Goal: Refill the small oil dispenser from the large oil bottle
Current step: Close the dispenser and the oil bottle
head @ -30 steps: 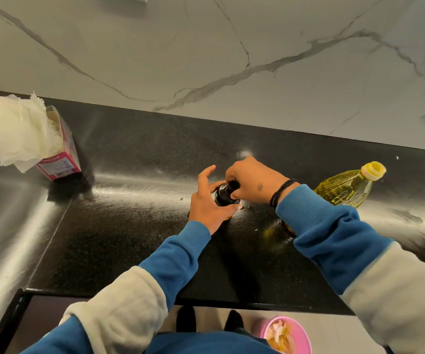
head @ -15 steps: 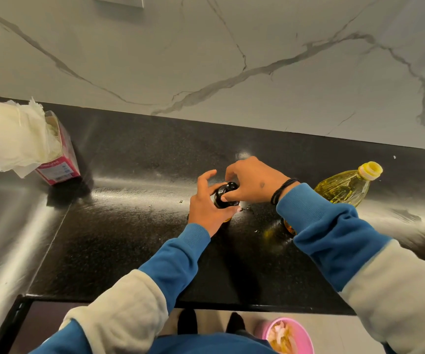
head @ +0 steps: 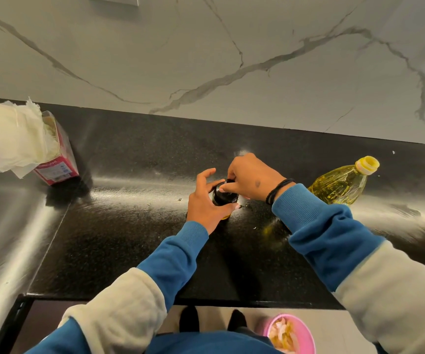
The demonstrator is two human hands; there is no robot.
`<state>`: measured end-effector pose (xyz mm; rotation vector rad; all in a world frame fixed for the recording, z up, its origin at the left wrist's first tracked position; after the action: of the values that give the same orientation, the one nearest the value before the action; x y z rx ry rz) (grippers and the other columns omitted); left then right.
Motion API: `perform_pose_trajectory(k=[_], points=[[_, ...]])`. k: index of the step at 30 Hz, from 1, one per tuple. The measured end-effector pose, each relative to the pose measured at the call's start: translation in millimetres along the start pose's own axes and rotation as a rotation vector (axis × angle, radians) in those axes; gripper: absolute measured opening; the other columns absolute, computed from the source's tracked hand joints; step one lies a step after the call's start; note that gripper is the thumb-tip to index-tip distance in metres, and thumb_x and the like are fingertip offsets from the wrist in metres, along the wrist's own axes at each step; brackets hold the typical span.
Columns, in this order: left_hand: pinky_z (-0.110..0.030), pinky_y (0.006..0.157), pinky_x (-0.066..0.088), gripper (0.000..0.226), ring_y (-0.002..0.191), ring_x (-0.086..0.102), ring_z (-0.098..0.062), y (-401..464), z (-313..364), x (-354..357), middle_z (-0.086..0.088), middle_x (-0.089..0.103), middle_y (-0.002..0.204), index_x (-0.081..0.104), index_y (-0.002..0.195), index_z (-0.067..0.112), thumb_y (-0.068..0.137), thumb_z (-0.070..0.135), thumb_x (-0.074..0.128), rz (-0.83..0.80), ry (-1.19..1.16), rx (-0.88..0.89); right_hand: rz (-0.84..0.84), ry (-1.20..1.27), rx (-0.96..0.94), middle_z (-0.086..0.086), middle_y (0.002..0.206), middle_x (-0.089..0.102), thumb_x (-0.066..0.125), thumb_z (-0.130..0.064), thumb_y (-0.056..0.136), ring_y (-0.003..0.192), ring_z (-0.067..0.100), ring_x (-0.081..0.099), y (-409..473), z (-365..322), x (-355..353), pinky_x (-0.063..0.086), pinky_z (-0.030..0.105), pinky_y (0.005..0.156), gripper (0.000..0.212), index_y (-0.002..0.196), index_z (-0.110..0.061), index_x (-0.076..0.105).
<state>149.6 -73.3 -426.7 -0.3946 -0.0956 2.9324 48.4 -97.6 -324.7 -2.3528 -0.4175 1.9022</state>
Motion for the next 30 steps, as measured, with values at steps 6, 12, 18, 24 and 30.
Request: perform_pose_trajectory(k=[6,12,18,24,30], points=[[-0.025,0.109,0.031,0.124,0.134,0.04,-0.001,-6.5,15.6,0.8,0.004,0.047,0.153,0.029,0.15,0.038,0.051,0.025,0.102,-0.028,-0.046,0.056,0.059,-0.001,0.008,0.004,0.068,0.062,0.063,-0.058,0.088,0.059,0.015,0.057,-9.0,6.5,-5.1,0.043,0.024,0.051,0.05,0.078,-0.009,0.068],[-0.039,0.118,0.036,0.123,0.142,0.037,-0.008,-17.2,42.7,0.0,0.012,0.041,0.152,0.031,0.149,0.039,0.046,0.056,0.096,0.085,-0.013,0.177,0.178,0.046,0.003,0.009,0.09,0.072,0.058,-0.052,0.093,0.08,0.022,0.068,-21.1,11.3,-19.7,0.059,0.037,0.075,0.046,0.098,-0.008,0.072],[-0.03,0.116,0.033,0.128,0.141,0.041,-0.01,-36.6,87.8,-8.8,0.015,0.04,0.149,0.029,0.152,0.027,0.048,0.076,0.084,0.182,-0.006,0.423,0.296,0.148,0.026,-0.001,0.087,0.071,0.06,-0.049,0.093,0.076,0.012,0.065,-43.9,22.1,-40.3,0.056,0.028,0.073,0.035,0.1,-0.017,0.073],[-0.038,0.105,0.043,0.095,0.125,0.053,-0.023,-61.0,134.3,3.4,-0.008,0.053,0.134,0.038,0.143,0.012,0.081,0.083,0.05,0.291,-0.139,0.583,0.252,0.23,-0.038,-0.007,0.084,0.06,0.063,-0.048,0.092,0.075,0.009,0.061,-71.8,27.7,-46.3,0.054,0.027,0.072,0.035,0.102,-0.016,0.071],[-0.045,0.07,0.049,0.049,0.084,0.056,-0.026,-87.2,190.1,45.3,-0.009,0.056,0.094,0.05,0.123,0.019,0.094,0.058,0.055,0.208,-0.319,0.718,0.187,0.175,-0.072,-0.019,0.071,0.052,0.063,-0.033,0.091,0.059,0.001,0.05,-112.0,53.5,-52.2,0.043,0.02,0.064,0.008,0.088,-0.027,0.067]])
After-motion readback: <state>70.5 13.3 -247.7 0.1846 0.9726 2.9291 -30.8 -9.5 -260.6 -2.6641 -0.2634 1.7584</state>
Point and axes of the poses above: each hand's wrist, its own y-axis towards the middle knuckle, its own x-axis out of the palm, z = x × y, the point moved 9 cm from there along y, towards the middle knuckle
